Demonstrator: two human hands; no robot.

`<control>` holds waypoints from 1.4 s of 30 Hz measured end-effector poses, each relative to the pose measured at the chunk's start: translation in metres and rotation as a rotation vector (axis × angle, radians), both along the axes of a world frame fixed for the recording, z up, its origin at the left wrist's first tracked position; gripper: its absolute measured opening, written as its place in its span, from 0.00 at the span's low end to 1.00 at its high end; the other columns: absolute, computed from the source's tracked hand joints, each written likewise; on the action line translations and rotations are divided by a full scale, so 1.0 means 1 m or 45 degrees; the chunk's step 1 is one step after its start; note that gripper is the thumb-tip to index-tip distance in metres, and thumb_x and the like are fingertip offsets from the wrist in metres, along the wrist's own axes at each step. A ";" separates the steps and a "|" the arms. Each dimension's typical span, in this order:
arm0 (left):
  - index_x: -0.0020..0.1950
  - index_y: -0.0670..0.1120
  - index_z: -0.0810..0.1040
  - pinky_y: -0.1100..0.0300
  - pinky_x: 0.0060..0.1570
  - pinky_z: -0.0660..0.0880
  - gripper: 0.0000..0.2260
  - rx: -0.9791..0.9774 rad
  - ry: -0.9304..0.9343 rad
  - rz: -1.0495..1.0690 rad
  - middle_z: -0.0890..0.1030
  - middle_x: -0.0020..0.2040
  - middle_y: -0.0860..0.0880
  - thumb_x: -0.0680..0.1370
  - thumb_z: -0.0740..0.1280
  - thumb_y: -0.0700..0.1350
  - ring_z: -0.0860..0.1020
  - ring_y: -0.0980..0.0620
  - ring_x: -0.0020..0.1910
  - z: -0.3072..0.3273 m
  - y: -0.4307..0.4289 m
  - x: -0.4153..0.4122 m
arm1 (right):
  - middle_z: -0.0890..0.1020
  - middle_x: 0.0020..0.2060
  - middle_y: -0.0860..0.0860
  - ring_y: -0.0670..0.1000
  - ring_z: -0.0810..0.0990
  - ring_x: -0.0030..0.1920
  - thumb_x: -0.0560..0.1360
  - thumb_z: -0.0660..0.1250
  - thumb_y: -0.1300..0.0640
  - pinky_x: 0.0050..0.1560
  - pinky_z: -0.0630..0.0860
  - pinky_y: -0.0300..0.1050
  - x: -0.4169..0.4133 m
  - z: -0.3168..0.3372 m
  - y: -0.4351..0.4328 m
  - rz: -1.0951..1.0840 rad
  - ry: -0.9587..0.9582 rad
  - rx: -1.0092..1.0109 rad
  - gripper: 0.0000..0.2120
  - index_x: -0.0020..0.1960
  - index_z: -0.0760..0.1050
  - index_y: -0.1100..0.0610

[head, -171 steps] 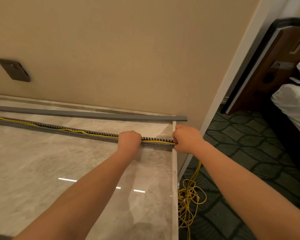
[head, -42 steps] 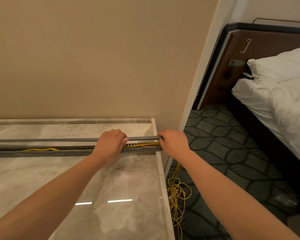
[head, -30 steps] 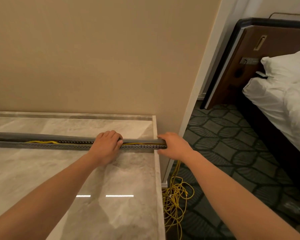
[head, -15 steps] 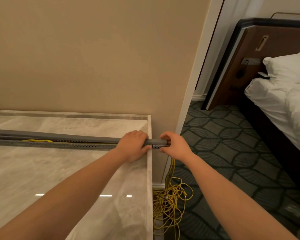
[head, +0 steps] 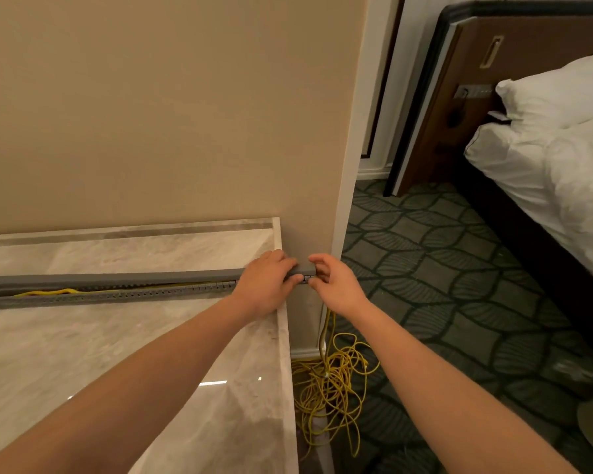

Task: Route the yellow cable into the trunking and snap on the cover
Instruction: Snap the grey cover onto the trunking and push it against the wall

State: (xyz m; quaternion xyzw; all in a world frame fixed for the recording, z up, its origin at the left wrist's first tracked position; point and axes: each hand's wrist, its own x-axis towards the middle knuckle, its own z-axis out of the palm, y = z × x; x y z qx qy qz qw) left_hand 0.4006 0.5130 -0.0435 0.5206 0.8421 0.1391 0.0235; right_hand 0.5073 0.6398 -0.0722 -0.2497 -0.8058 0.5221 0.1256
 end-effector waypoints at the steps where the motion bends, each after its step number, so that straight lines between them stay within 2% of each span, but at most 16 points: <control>1: 0.64 0.49 0.75 0.53 0.53 0.73 0.16 0.008 -0.001 -0.015 0.76 0.53 0.48 0.80 0.60 0.55 0.73 0.48 0.53 0.001 0.001 0.000 | 0.79 0.56 0.50 0.46 0.76 0.60 0.75 0.67 0.65 0.62 0.72 0.40 0.000 0.001 0.000 0.004 0.002 0.016 0.19 0.64 0.72 0.54; 5: 0.64 0.50 0.75 0.54 0.52 0.72 0.16 -0.002 -0.007 -0.089 0.76 0.53 0.48 0.80 0.61 0.54 0.73 0.49 0.54 0.002 0.003 -0.001 | 0.80 0.49 0.48 0.49 0.80 0.53 0.74 0.69 0.63 0.57 0.76 0.44 0.002 0.003 0.004 0.067 0.000 0.150 0.15 0.59 0.75 0.52; 7: 0.65 0.51 0.74 0.55 0.49 0.72 0.16 -0.012 0.028 -0.125 0.76 0.53 0.49 0.80 0.61 0.54 0.73 0.50 0.53 0.003 0.000 -0.004 | 0.80 0.49 0.48 0.49 0.80 0.52 0.73 0.69 0.63 0.57 0.76 0.45 0.003 0.005 0.006 0.108 -0.013 0.205 0.15 0.59 0.76 0.52; 10: 0.66 0.52 0.73 0.59 0.45 0.70 0.16 -0.016 0.091 -0.158 0.76 0.52 0.51 0.80 0.61 0.54 0.73 0.52 0.50 0.004 -0.005 -0.008 | 0.80 0.50 0.47 0.48 0.80 0.52 0.74 0.68 0.62 0.57 0.76 0.45 0.002 0.008 0.008 0.154 -0.042 0.262 0.17 0.61 0.76 0.52; 14: 0.65 0.52 0.73 0.60 0.44 0.69 0.17 -0.013 0.109 -0.129 0.76 0.53 0.51 0.79 0.61 0.55 0.74 0.52 0.51 0.004 -0.010 -0.009 | 0.78 0.61 0.51 0.51 0.79 0.57 0.75 0.68 0.61 0.60 0.74 0.43 0.001 0.010 0.008 0.161 -0.108 0.322 0.23 0.69 0.71 0.52; 18: 0.65 0.51 0.74 0.61 0.43 0.68 0.16 0.002 0.097 -0.098 0.76 0.53 0.51 0.79 0.61 0.55 0.73 0.52 0.51 0.004 -0.010 -0.005 | 0.78 0.61 0.51 0.49 0.78 0.56 0.75 0.68 0.60 0.60 0.73 0.42 0.003 0.012 0.008 0.173 -0.111 0.450 0.21 0.67 0.73 0.54; 21: 0.64 0.51 0.74 0.59 0.44 0.70 0.15 -0.003 0.115 -0.088 0.76 0.53 0.50 0.80 0.61 0.55 0.74 0.51 0.51 0.006 -0.010 -0.003 | 0.78 0.59 0.51 0.49 0.77 0.56 0.75 0.68 0.60 0.60 0.74 0.44 0.003 0.017 0.008 0.245 -0.102 0.556 0.19 0.66 0.74 0.54; 25: 0.66 0.49 0.73 0.56 0.47 0.74 0.16 -0.022 0.157 -0.067 0.76 0.55 0.49 0.80 0.60 0.53 0.75 0.50 0.53 0.006 -0.009 0.002 | 0.80 0.49 0.52 0.52 0.77 0.49 0.76 0.65 0.58 0.50 0.75 0.50 0.001 0.021 0.006 0.332 -0.156 0.757 0.13 0.60 0.77 0.51; 33: 0.71 0.48 0.67 0.52 0.57 0.73 0.17 -0.047 0.100 -0.128 0.76 0.62 0.48 0.82 0.58 0.47 0.72 0.49 0.60 0.003 -0.015 0.000 | 0.82 0.53 0.50 0.51 0.78 0.53 0.76 0.64 0.57 0.53 0.75 0.49 -0.001 0.019 -0.001 0.244 -0.180 0.801 0.14 0.62 0.77 0.50; 37: 0.72 0.49 0.67 0.52 0.57 0.73 0.18 -0.044 0.079 -0.146 0.76 0.63 0.48 0.82 0.59 0.45 0.72 0.48 0.60 0.002 -0.018 -0.004 | 0.82 0.53 0.50 0.52 0.78 0.53 0.77 0.64 0.57 0.53 0.76 0.49 -0.002 0.020 -0.002 0.236 -0.195 0.825 0.14 0.61 0.76 0.51; 42: 0.72 0.48 0.67 0.54 0.56 0.74 0.19 0.018 0.252 -0.092 0.77 0.64 0.49 0.81 0.61 0.44 0.74 0.48 0.60 -0.010 -0.022 0.002 | 0.82 0.53 0.52 0.53 0.79 0.51 0.77 0.63 0.58 0.51 0.78 0.52 -0.003 0.020 -0.008 0.240 -0.234 0.917 0.13 0.61 0.75 0.52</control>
